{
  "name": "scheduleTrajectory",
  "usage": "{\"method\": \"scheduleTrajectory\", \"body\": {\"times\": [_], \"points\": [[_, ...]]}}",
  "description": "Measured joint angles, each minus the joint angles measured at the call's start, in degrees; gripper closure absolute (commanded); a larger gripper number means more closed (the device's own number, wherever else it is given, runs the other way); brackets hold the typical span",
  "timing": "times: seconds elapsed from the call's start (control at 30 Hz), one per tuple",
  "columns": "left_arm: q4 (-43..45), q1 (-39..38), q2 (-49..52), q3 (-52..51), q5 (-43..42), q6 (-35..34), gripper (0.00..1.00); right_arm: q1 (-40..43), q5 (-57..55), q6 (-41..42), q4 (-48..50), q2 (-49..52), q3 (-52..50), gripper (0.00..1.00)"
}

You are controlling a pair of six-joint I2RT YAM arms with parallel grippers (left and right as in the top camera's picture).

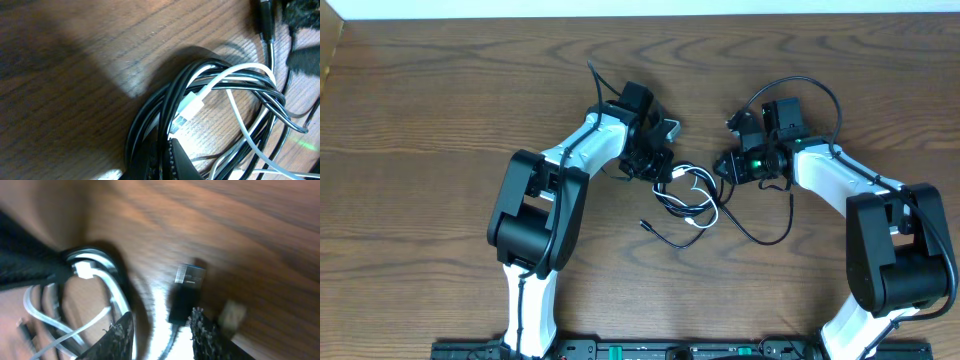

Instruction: Untangle cables

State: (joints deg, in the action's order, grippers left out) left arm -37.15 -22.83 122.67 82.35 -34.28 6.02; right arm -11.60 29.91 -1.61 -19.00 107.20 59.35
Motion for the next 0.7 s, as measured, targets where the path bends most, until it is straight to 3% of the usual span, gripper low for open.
{"method": "scheduleTrajectory", "body": {"times": [0.43, 0.7], "points": [[0.48, -4.44, 0.04, -0.11, -0.33, 0.24, 0.92, -0.20, 7.02, -12.28, -3.67, 0.00, 0.00, 0.80], [0.55, -4.39, 0.07, -0.13, -0.35, 0.24, 0.92, -0.20, 4.55, -15.65, -6.67, -0.02, 0.00, 0.75]]}}
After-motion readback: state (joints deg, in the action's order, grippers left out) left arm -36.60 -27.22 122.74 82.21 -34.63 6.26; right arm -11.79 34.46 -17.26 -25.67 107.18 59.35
